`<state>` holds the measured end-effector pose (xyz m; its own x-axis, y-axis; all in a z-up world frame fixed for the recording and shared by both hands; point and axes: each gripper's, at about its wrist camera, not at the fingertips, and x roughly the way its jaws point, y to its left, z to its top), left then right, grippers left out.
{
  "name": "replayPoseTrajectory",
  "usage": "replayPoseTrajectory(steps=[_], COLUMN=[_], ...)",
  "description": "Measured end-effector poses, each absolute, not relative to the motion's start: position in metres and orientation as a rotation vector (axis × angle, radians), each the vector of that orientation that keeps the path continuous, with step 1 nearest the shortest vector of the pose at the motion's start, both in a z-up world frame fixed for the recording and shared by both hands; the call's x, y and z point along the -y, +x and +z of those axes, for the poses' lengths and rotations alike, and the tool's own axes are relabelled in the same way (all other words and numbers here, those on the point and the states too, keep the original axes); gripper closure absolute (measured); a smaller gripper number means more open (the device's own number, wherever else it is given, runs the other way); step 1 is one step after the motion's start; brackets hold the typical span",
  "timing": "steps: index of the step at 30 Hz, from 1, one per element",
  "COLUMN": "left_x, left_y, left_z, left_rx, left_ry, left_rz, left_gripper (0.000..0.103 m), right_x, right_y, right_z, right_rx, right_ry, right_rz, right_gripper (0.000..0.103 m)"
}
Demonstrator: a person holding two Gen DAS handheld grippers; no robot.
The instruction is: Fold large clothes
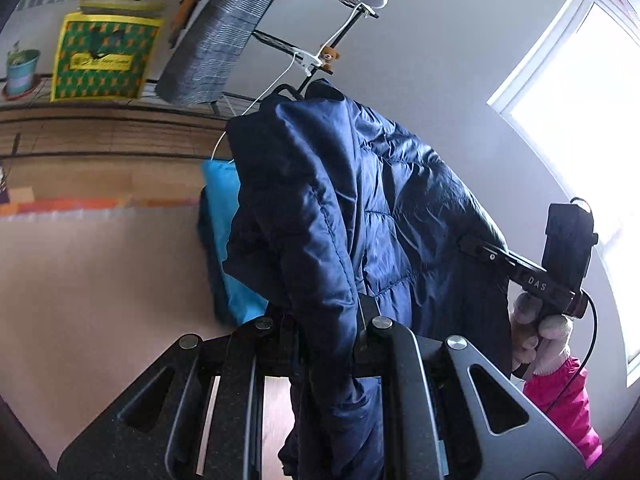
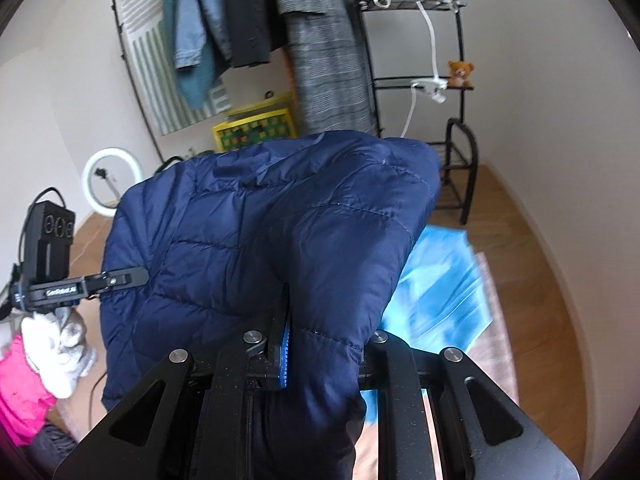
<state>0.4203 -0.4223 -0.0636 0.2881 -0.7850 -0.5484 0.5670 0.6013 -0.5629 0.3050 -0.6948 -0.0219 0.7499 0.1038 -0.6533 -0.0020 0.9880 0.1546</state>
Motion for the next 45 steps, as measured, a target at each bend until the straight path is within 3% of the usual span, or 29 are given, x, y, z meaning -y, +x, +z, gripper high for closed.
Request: replayPoseTrajectory(steps=[18,23,25,27,30,35,43,44,45], left_x=[0.489,0.489,0.489,0.489,0.488,0.490,0.483,0.482,0.481], left_y=[0.516,0.531,0.532,0.533,0.534,0.536,0.537,0.537,0.537], left_z=[-0.131,-0.161,-0.167,-0.170,-0.173,-0.173,-0.181,-0.182,-0.184], left_rx=[-0.892,-0.934,-0.939,-0.946,-0.963,-0.978,-0.995,-1.000,-1.008], left_ry=[-0.300,-0.305,-0.313,-0.313,-0.333,-0.342,-0.407,-0.416,-0.423], left_rz=[-0.823,-0.766,-0.763,-0.755,-0.764,-0.765,-0.757,-0.759,-0.761], left_gripper=[0.090,0.090,0.090,0.090,0.090,0.089,0.088,0.087,0.086], right_x=[0.753,0.778,0.787,0.799,0.819,0.830,0.810,0.806,0.804], right_y=[0.416,0.440,0.436,0.424,0.385,0.295,0.240,0.240,0.242], right_z=[-0.077,-0.103,-0.101,-0.094,-0.079,-0.091,-0.167,-0.171,-0.172], right_rx=[-0.743,-0.861,-0.859,-0.824,-0.738,-0.696,-0.829,-0.822,-0.820], right_ry=[0.045,0.094,0.112,0.133,0.188,0.380,0.594,0.602,0.596], right_rz=[-0.031,-0.079,-0.086,-0.131,-0.230,-0.156,-0.016,-0.014,-0.020], right_gripper=[0.085,0.069,0.067,0.057,0.040,0.032,0.033,0.051,0.064])
